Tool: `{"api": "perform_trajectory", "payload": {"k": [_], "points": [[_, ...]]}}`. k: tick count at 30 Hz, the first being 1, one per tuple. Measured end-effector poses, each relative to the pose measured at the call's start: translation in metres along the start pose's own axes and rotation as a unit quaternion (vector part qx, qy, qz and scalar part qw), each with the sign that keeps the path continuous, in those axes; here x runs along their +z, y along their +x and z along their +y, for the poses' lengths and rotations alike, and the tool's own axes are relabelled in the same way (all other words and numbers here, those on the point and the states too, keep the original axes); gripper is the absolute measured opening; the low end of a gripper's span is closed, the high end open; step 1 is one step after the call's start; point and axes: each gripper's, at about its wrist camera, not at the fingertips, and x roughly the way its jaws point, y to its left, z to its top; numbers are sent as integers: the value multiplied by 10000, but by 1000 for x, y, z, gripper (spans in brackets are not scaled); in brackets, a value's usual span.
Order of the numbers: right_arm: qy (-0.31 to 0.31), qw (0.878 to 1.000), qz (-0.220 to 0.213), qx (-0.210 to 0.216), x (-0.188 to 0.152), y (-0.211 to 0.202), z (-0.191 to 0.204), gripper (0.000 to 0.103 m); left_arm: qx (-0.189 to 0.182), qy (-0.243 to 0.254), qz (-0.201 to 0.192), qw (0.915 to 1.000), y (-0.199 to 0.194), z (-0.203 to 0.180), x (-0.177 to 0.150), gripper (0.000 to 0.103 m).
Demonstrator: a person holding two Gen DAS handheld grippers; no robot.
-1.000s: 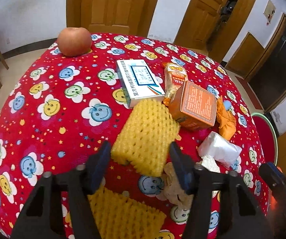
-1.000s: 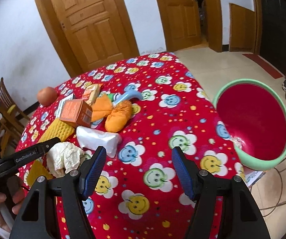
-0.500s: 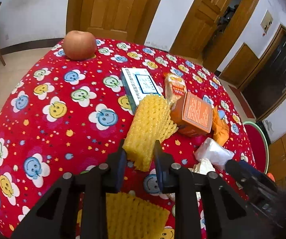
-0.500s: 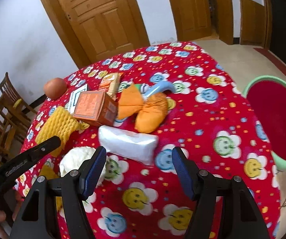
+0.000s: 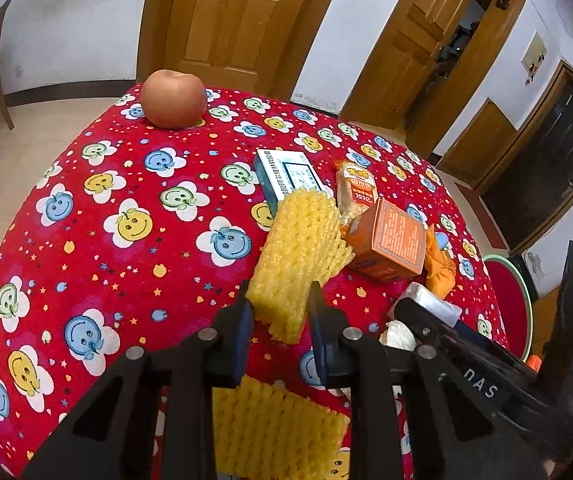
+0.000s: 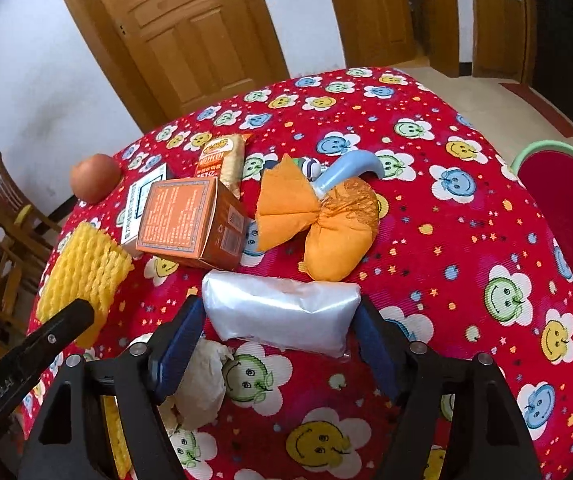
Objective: Collect trash
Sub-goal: 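Carry the paper and foam net over the bucket and release both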
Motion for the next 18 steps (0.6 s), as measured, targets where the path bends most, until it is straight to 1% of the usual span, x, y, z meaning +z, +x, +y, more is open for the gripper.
{"api": "perform_trajectory", "payload": {"k": [1,3,10,18], "points": [[-3,10000,-16,2,0,0,0,72,-4,1,-6,10000,-1,0,0,25],[-21,10000,-40,32,0,-2,-2,71,-17,16,-18,10000,-3,-2,-1,25],[47,9997,-168,177,-6,-21,-15,71,-73,120,-109,9998,-15,-14,-2,25],[255,9983,-504,110,-7,-56,-45,71,-212,281,-146,9993,-27,-36,-5,25]]}}
